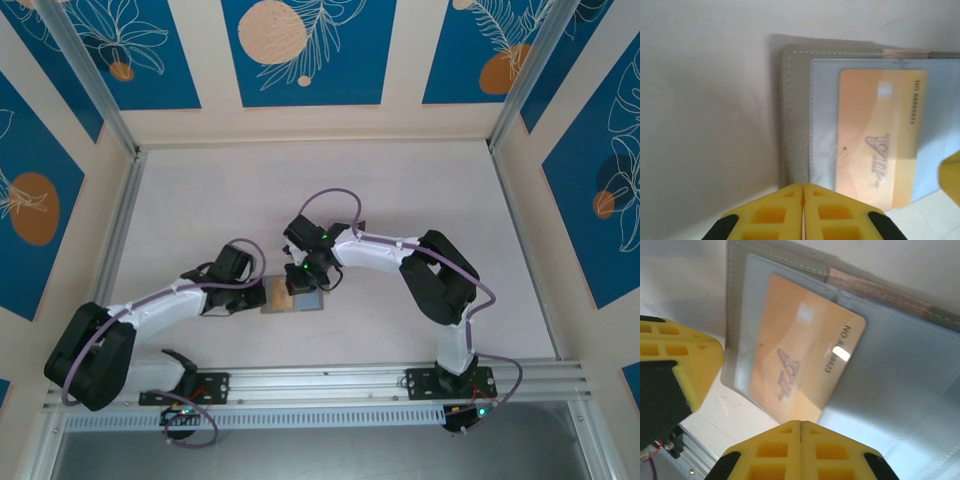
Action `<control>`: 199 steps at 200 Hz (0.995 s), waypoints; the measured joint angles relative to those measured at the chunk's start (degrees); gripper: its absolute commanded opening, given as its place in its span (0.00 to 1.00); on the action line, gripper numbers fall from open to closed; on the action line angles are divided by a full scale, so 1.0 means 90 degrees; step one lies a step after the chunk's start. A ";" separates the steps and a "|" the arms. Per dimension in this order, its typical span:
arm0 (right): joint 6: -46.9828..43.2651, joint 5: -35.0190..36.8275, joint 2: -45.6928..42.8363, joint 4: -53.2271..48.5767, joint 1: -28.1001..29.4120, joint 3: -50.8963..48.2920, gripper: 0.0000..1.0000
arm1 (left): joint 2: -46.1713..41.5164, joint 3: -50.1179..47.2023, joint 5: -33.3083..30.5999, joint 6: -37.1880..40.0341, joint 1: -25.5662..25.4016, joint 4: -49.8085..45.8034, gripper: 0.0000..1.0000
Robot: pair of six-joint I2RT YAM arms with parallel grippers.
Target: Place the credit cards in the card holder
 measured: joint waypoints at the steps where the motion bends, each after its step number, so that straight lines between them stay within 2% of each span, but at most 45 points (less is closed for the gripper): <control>1: 0.0002 0.0002 0.0000 0.0000 0.0000 0.0000 0.00 | 0.0007 0.0000 0.0000 0.0000 0.0000 0.0000 0.07; 47: -0.0039 0.0272 0.0124 -0.0206 0.0000 0.0148 0.00 | 0.0304 0.0066 0.0002 0.0044 0.0005 0.0061 0.07; 109: -0.0063 0.0231 0.0685 -0.0248 0.0019 0.0542 0.00 | 0.0352 0.0073 0.0027 0.0121 0.0012 0.0124 0.07; 161: -0.0032 -0.0070 0.0736 -0.0058 0.0029 0.0546 0.00 | 0.0359 0.0070 0.0032 0.0121 0.0012 0.0134 0.06; 199: 0.0172 -0.0544 0.0801 0.0588 0.0027 0.0503 0.00 | 0.0359 0.0070 0.0032 0.0119 0.0012 0.0136 0.06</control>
